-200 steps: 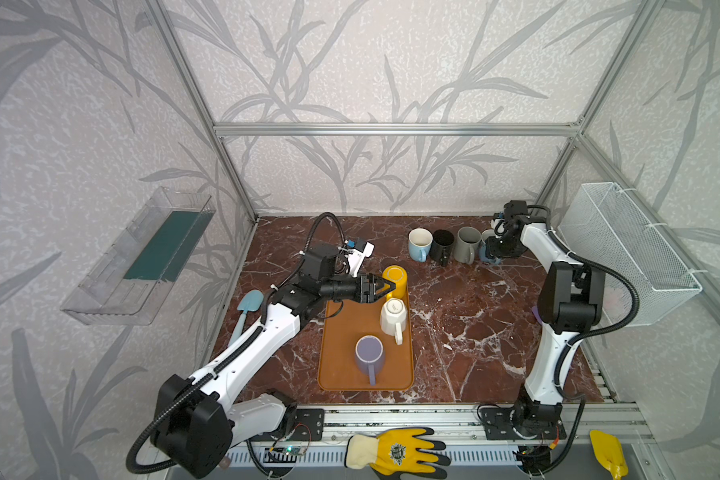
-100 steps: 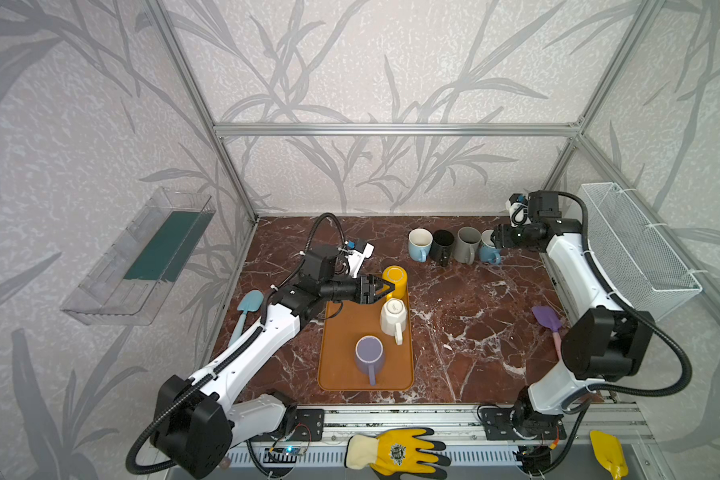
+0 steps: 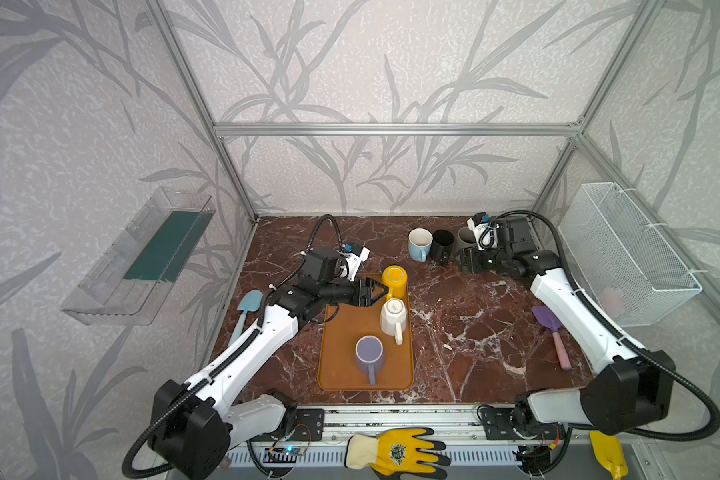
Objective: Turn the mug right side up
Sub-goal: 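Raise the right gripper and move it over the white hexagonal mug on the tray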
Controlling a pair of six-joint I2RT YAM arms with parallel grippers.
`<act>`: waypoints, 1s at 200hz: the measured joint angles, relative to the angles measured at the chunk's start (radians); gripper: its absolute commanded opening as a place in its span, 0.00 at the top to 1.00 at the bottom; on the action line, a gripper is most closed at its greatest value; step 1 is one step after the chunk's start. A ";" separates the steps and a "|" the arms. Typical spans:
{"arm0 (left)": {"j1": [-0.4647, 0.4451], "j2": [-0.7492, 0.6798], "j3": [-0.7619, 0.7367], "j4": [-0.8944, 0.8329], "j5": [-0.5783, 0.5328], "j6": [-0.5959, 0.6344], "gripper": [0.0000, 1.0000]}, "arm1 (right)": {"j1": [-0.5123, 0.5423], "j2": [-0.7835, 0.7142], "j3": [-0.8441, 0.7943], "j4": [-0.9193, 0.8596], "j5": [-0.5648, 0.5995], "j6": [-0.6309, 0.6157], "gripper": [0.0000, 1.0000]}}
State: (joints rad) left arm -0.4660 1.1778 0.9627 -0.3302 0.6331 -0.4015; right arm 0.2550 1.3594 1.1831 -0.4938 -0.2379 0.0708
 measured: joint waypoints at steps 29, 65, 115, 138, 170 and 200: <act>-0.013 0.001 0.021 -0.032 -0.060 0.015 0.40 | 0.076 -0.028 -0.106 0.047 0.001 0.050 0.26; -0.024 0.004 0.033 -0.063 -0.144 0.016 0.40 | 0.164 -0.046 -0.201 0.083 0.001 0.113 0.26; -0.025 0.005 0.033 -0.090 -0.247 0.015 0.40 | 0.351 -0.055 -0.245 0.099 0.051 0.192 0.26; -0.025 0.005 0.033 -0.095 -0.269 0.013 0.40 | 0.433 -0.054 -0.245 0.102 0.088 0.222 0.28; -0.025 0.005 0.033 -0.107 -0.292 0.007 0.40 | 0.512 -0.025 -0.245 0.105 0.116 0.256 0.29; -0.025 0.005 0.033 -0.112 -0.301 0.006 0.40 | 0.580 0.036 -0.245 0.106 0.144 0.296 0.31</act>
State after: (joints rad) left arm -0.4911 1.1824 0.9958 -0.4423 0.3325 -0.3958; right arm 0.8349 1.3956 0.9386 -0.3882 -0.0940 0.3672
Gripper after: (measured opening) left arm 0.596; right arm 0.702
